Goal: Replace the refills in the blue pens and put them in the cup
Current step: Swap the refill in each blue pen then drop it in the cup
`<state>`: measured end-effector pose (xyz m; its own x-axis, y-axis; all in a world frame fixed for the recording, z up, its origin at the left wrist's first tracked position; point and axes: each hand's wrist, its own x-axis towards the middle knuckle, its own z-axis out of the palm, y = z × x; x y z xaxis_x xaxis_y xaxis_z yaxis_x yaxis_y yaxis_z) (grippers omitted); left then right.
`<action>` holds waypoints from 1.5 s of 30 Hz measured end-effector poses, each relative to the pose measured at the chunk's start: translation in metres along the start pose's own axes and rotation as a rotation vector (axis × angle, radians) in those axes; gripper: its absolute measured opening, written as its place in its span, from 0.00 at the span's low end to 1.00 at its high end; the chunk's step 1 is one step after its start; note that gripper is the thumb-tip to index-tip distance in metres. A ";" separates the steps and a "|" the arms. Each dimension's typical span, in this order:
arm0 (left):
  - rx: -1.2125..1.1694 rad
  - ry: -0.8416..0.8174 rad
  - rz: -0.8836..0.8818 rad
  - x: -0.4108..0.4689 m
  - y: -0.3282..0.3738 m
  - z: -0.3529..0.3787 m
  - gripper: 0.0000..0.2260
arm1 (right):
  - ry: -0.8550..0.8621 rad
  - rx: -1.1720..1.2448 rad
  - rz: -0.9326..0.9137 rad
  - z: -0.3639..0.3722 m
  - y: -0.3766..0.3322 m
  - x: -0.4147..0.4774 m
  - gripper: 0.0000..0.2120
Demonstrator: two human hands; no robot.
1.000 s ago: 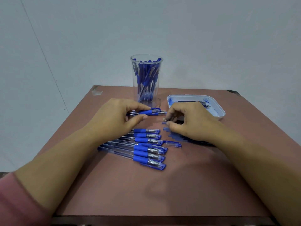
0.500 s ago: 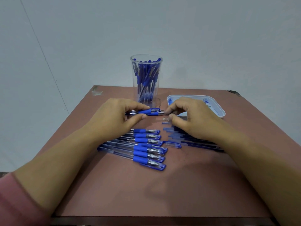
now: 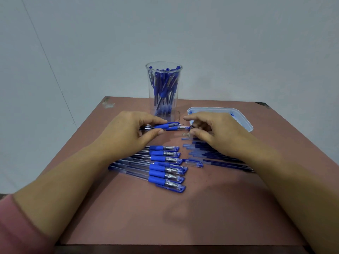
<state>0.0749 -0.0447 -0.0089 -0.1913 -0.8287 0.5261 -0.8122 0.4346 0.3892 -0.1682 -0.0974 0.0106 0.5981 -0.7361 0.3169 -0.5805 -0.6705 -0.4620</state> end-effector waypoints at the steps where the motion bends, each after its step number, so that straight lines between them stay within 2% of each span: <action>1: 0.001 -0.001 0.002 0.000 0.000 0.000 0.12 | 0.008 0.050 0.012 0.000 0.000 0.000 0.14; 8: -0.015 -0.011 0.030 -0.001 0.003 0.000 0.11 | 0.116 0.102 -0.046 0.001 -0.004 -0.001 0.08; 16: -0.019 -0.023 0.068 -0.002 0.005 0.004 0.11 | 0.113 0.115 -0.142 0.010 -0.007 0.002 0.07; 22: -0.012 -0.016 0.071 -0.002 0.006 0.003 0.11 | 0.109 0.177 -0.164 0.012 -0.005 0.001 0.15; 26: -0.016 -0.016 0.067 -0.002 0.006 0.004 0.11 | 0.140 0.088 -0.213 0.013 -0.004 0.003 0.07; 29: -0.015 -0.011 0.072 -0.002 0.007 0.003 0.11 | 0.130 0.081 -0.214 0.014 -0.005 0.004 0.05; 36: -0.027 -0.008 0.075 -0.002 0.008 0.004 0.11 | 0.098 0.097 -0.213 0.014 0.000 0.004 0.15; 40: -0.022 -0.012 0.079 -0.002 0.008 0.003 0.11 | 0.136 0.008 -0.300 0.015 0.001 0.006 0.07; 45: -0.025 -0.010 0.079 -0.002 0.008 0.003 0.12 | 0.089 0.068 -0.246 0.015 0.002 0.004 0.16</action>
<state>0.0669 -0.0408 -0.0094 -0.2594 -0.7949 0.5485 -0.7802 0.5072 0.3660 -0.1588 -0.1008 -0.0011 0.6640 -0.5591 0.4964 -0.3835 -0.8246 -0.4158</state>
